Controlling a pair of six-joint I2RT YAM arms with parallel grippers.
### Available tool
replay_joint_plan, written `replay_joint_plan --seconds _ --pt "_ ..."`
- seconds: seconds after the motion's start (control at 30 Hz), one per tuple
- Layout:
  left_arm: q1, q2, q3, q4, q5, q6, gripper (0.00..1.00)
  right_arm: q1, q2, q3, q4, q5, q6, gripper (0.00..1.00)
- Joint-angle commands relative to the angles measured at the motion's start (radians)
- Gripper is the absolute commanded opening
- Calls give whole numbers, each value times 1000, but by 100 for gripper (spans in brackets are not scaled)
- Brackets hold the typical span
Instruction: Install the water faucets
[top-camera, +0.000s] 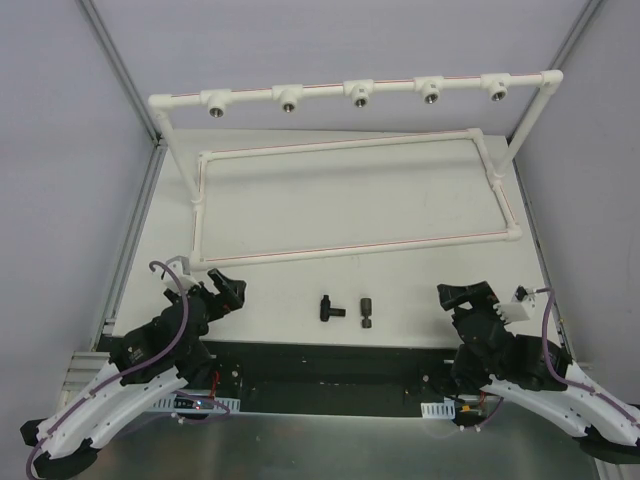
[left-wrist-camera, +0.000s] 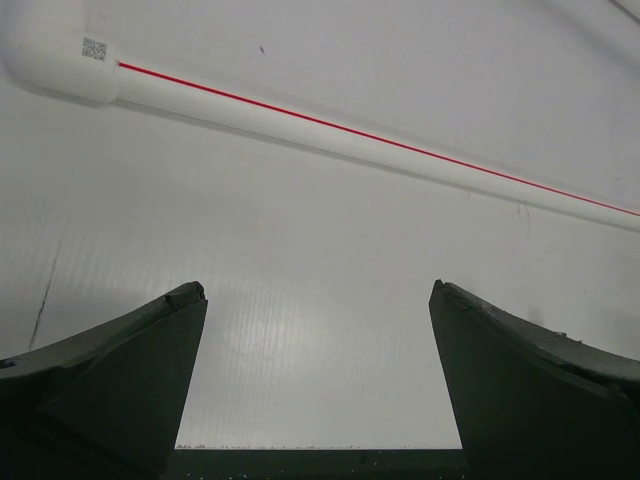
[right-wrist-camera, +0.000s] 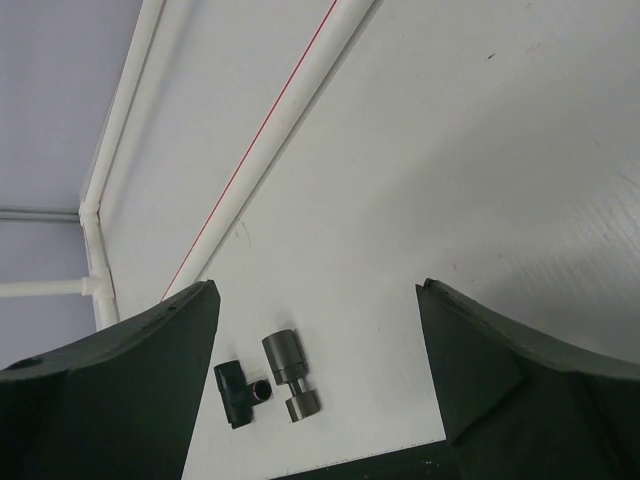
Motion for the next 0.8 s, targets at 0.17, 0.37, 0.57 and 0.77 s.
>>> replay_joint_plan --seconds 0.17,0.37,0.57,0.77 --pt "7 -18 14 -35 -47 -17 99 0 5 17 -27 40 26 89" --pt "7 -23 47 -32 13 49 99 -1 40 23 2 13 11 88" --pt "7 106 90 59 41 119 99 0 337 78 283 -107 -328 84" --pt "5 360 127 307 132 219 99 2 660 178 435 -248 -460 86"
